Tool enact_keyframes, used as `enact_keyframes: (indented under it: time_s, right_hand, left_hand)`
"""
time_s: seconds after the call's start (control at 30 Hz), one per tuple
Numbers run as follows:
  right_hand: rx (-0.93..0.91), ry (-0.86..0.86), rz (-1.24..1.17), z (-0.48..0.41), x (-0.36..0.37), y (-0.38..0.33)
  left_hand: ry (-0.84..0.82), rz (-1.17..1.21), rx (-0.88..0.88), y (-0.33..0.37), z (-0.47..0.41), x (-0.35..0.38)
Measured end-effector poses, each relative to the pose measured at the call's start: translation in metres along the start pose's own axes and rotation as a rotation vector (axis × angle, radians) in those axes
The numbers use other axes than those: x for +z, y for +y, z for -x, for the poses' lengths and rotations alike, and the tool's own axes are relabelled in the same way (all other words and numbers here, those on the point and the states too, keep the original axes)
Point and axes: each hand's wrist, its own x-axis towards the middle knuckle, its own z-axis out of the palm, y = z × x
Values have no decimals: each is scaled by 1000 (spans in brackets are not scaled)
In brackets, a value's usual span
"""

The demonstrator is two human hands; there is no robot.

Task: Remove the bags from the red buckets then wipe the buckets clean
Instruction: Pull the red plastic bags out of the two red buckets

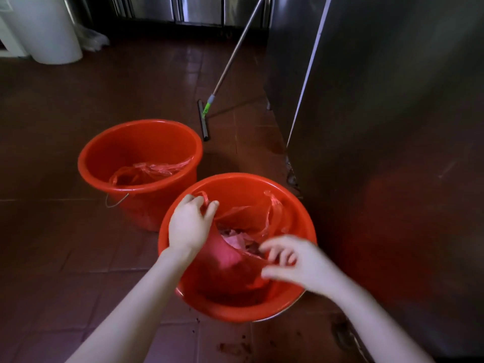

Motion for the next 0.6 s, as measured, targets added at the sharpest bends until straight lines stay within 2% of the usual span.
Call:
enact_keyframes:
  time_s: [0.07, 0.1, 0.17, 0.27, 0.33, 0.4, 0.5, 0.6]
  right_hand:
    - [48, 437, 89, -21, -13, 10]
    - [113, 532, 174, -31, -19, 10]
    - [200, 504, 246, -51, -20, 13]
    - [173, 447, 274, -75, -13, 17]
    - [111, 401, 137, -83, -7, 8]
    - [63, 333, -95, -88, 0, -9]
    - [25, 314, -347, -95, 6, -36]
    - [-14, 284, -351, -101, 12, -52]
  left_hand:
    - [-2, -59, -3, -8, -5, -12]
    - [-1, -67, -14, -13, -7, -17]
    - [-28, -2, 0, -17, -10, -25]
    - [-204, 223, -15, -12, -12, -27]
    - [-312, 436, -101, -7, -11, -27]
    - [-334, 583, -153, -2, -9, -28]
    - [-288, 609, -105, 5, -9, -30]
    - [-342, 615, -45, 8, -8, -28]
